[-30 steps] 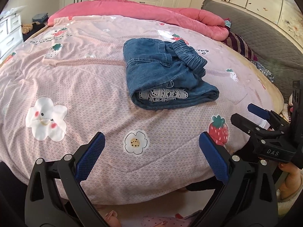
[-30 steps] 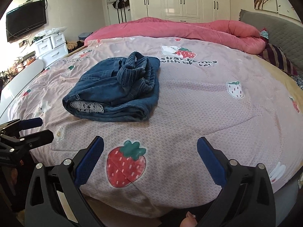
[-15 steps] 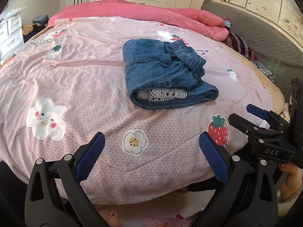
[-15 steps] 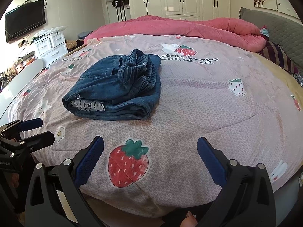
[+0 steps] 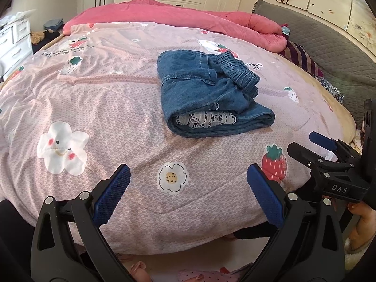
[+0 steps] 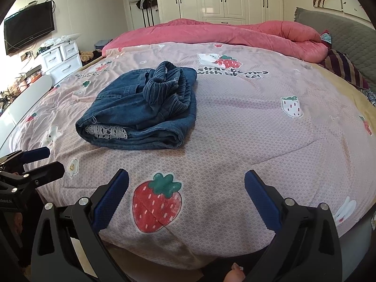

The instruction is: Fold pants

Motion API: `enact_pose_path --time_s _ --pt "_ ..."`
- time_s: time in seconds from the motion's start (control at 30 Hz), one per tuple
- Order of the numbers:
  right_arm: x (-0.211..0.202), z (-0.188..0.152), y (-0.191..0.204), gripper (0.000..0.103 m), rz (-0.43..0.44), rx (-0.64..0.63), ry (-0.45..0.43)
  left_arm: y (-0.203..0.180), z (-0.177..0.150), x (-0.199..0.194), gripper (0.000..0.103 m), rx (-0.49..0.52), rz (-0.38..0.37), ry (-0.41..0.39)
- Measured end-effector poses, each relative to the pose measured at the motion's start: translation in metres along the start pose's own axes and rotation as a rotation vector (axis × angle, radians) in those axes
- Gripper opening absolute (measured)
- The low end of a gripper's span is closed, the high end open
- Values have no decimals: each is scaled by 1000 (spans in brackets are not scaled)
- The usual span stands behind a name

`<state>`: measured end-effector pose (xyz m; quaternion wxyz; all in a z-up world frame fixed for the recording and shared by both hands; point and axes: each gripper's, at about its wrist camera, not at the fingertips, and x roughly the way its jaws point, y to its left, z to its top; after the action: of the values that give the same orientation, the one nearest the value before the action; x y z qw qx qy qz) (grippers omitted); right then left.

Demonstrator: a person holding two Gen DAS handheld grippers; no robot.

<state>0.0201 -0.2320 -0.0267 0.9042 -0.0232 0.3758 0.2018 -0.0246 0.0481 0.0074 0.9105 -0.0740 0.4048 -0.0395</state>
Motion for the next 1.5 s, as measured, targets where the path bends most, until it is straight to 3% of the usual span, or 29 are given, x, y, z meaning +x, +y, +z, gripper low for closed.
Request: enact_pose_path --time_s 1.5 --pt "3 -3 5 99 -4 -10 20 0 2 0 94 21 15 -1"
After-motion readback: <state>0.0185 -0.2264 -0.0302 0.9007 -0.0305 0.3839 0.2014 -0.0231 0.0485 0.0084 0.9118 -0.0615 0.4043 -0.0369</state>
